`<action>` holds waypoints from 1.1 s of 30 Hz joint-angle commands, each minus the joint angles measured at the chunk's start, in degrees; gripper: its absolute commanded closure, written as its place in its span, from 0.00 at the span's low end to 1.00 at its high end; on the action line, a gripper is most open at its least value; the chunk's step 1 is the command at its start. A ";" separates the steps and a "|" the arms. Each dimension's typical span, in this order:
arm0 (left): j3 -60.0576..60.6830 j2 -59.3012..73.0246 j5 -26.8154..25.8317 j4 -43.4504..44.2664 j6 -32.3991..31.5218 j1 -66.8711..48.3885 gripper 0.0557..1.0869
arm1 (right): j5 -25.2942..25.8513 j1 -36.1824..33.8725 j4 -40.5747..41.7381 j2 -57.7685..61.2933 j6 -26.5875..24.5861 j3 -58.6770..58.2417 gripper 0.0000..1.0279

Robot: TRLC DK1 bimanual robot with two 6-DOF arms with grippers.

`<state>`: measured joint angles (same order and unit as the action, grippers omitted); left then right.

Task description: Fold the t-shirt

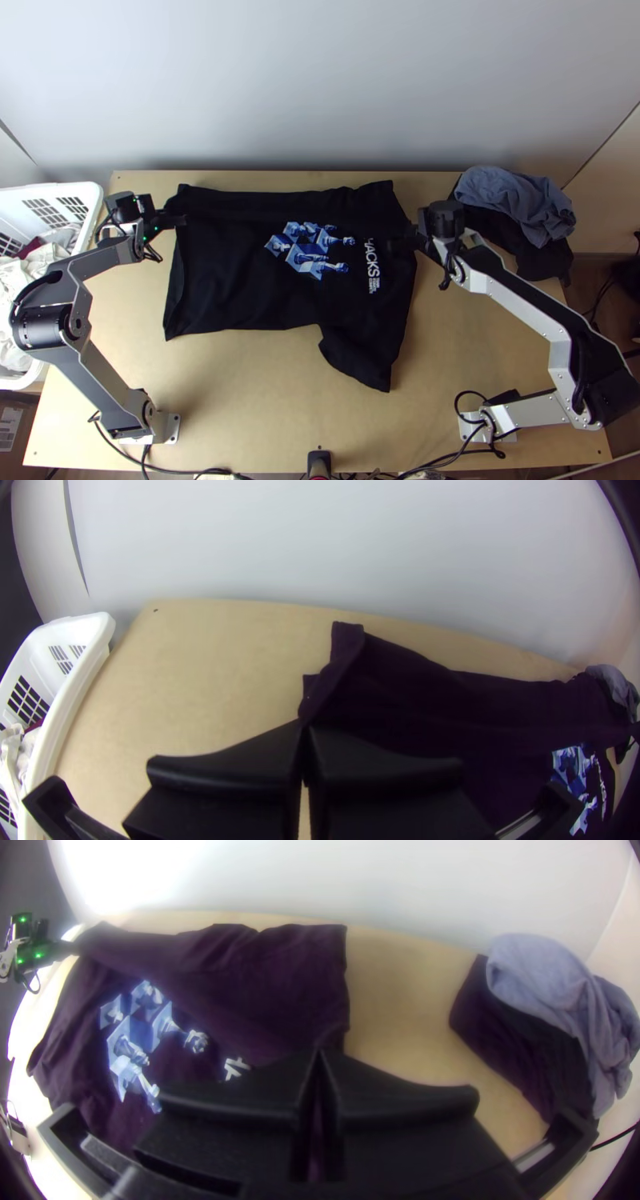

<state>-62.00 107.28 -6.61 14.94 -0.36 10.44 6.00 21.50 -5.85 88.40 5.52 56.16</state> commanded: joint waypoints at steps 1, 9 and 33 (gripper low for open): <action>1.79 0.12 0.02 1.06 1.15 -0.33 0.88 | -0.20 -0.05 9.80 1.07 0.55 -6.59 0.97; 3.46 -4.36 0.02 -2.55 1.85 -0.24 0.17 | -0.73 0.48 17.98 -2.36 1.78 -11.60 0.03; 27.90 -50.77 -8.68 -35.68 11.96 8.72 0.06 | -6.61 1.53 -16.13 -41.38 8.90 -26.28 0.04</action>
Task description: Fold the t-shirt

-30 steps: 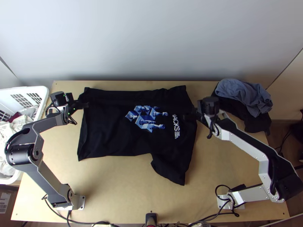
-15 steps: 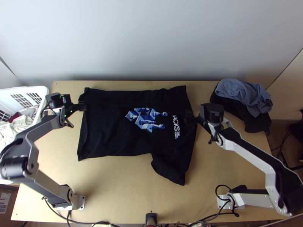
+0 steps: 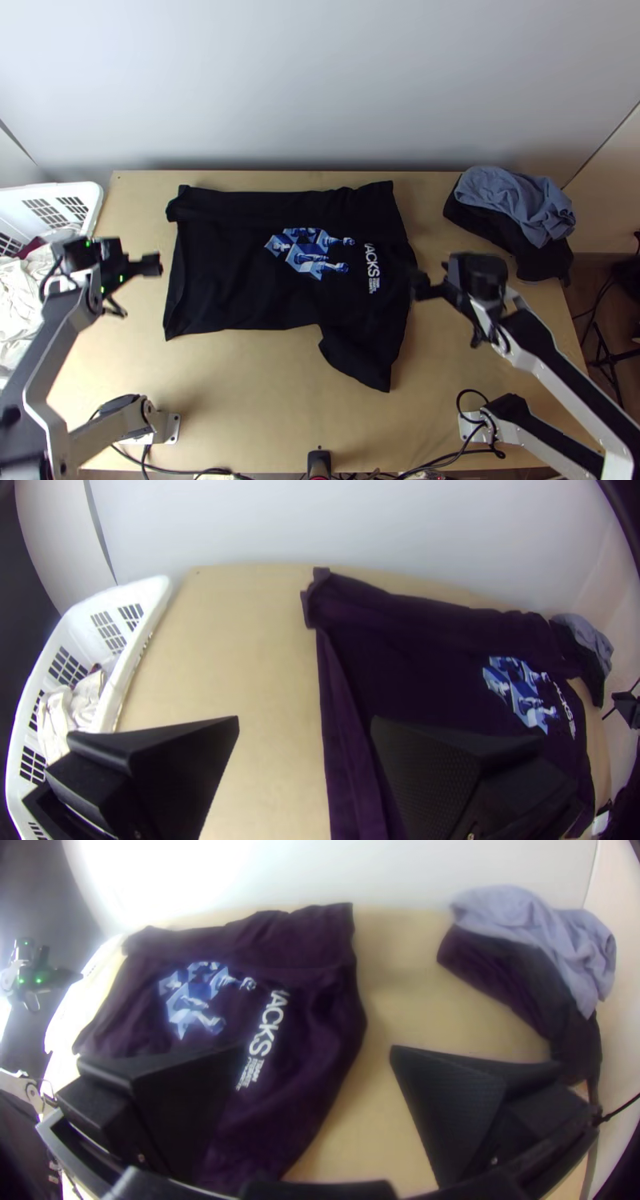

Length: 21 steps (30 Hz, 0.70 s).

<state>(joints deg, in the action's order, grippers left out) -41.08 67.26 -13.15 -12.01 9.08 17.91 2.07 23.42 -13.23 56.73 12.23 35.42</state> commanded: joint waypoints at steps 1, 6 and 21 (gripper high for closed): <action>7.33 -11.45 -2.41 -10.67 3.49 0.98 0.06 | -3.21 -0.39 -10.76 -10.41 2.36 -5.54 0.04; 7.68 -13.65 -2.50 -19.45 9.73 -0.69 0.06 | -4.88 0.13 -17.70 -11.91 1.39 -5.36 0.04; 6.80 -9.96 -3.38 -34.22 15.26 -2.62 0.06 | -11.91 2.16 -21.83 -11.73 -3.35 -4.48 0.06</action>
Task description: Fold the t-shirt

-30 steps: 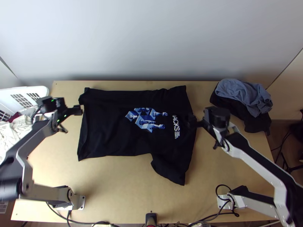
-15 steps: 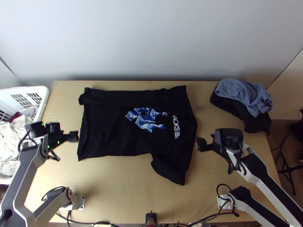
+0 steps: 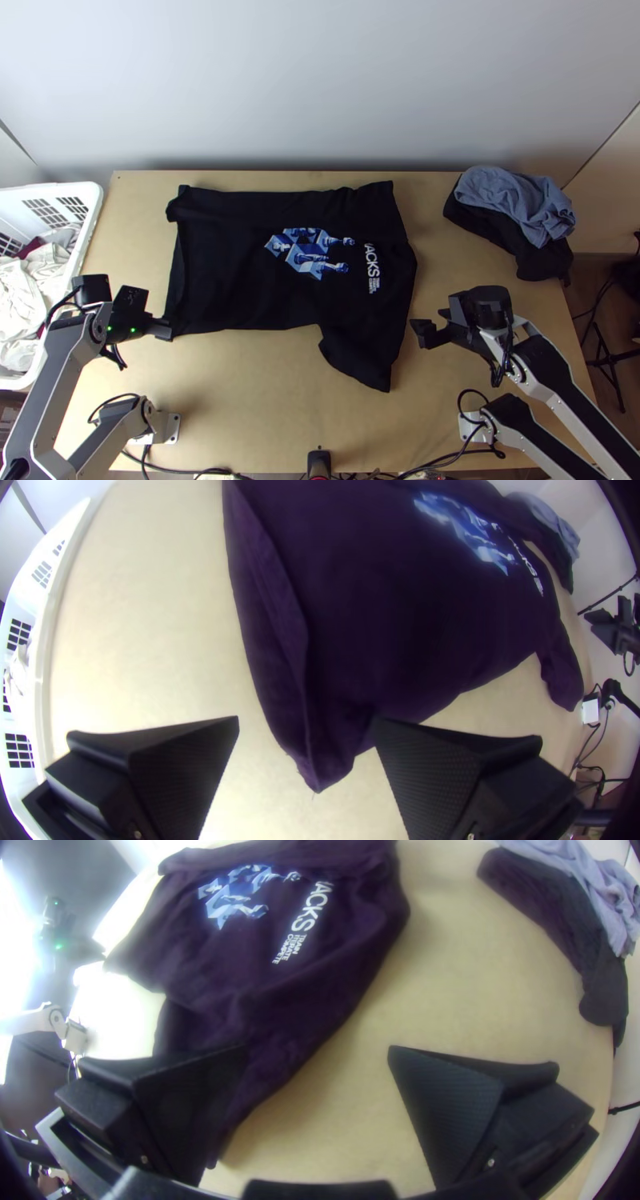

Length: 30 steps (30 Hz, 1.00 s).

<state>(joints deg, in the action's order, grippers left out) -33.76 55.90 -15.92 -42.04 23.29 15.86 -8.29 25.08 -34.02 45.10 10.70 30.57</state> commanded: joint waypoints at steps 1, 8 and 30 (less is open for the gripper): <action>-0.61 1.67 -0.78 -4.10 0.97 -0.48 0.06 | -1.55 0.50 -1.05 -0.10 -1.91 0.11 0.06; -0.70 3.43 -2.97 -3.66 0.62 -1.00 0.06 | -1.64 0.67 1.33 0.34 -2.17 -0.95 0.06; 2.12 11.69 -3.94 5.30 -3.07 -2.15 0.96 | -1.64 0.50 3.96 -0.63 -1.21 -3.85 0.07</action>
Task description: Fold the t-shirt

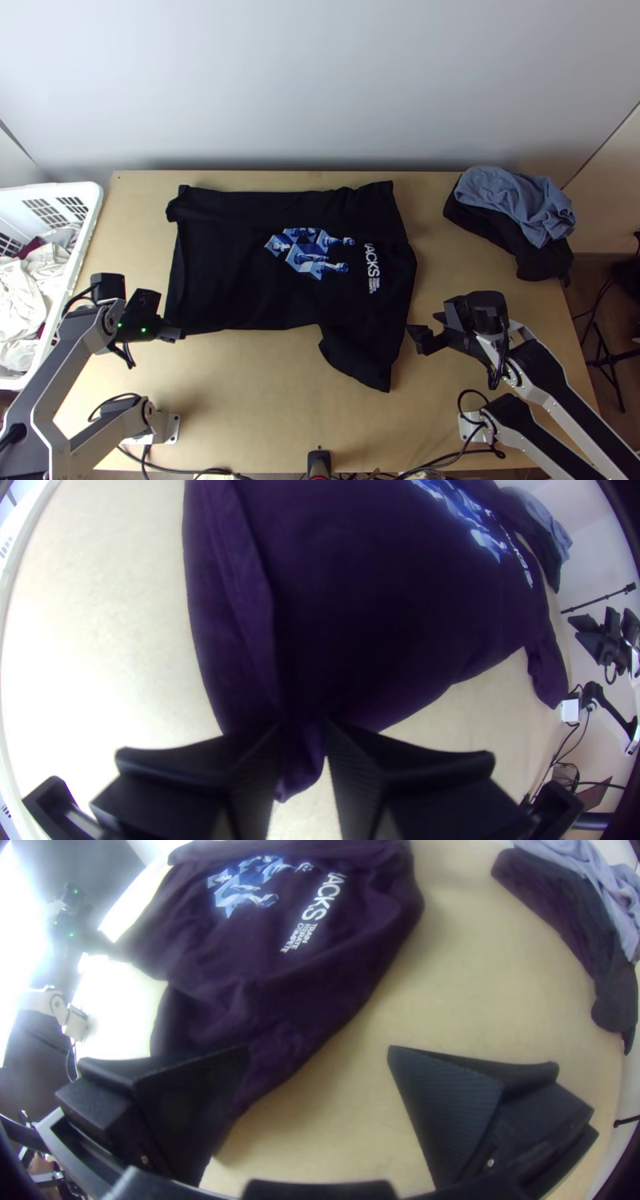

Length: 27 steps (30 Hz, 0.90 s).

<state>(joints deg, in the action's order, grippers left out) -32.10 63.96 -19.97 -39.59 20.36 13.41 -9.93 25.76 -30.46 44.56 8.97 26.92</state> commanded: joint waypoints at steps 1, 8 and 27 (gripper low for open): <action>0.10 4.06 0.10 2.94 -0.06 1.00 0.96 | 0.00 -0.18 0.31 -0.08 0.52 -0.29 0.07; -1.30 3.80 0.10 3.03 0.21 3.64 0.96 | -0.09 0.17 1.01 -0.43 0.26 -1.52 0.07; -1.83 6.08 0.63 6.63 -1.02 5.14 0.96 | -11.07 13.97 -4.52 10.55 1.93 2.53 0.06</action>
<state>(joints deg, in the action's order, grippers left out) -33.61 68.90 -19.49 -34.20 19.94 18.31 -17.72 36.71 -32.93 52.12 10.87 28.08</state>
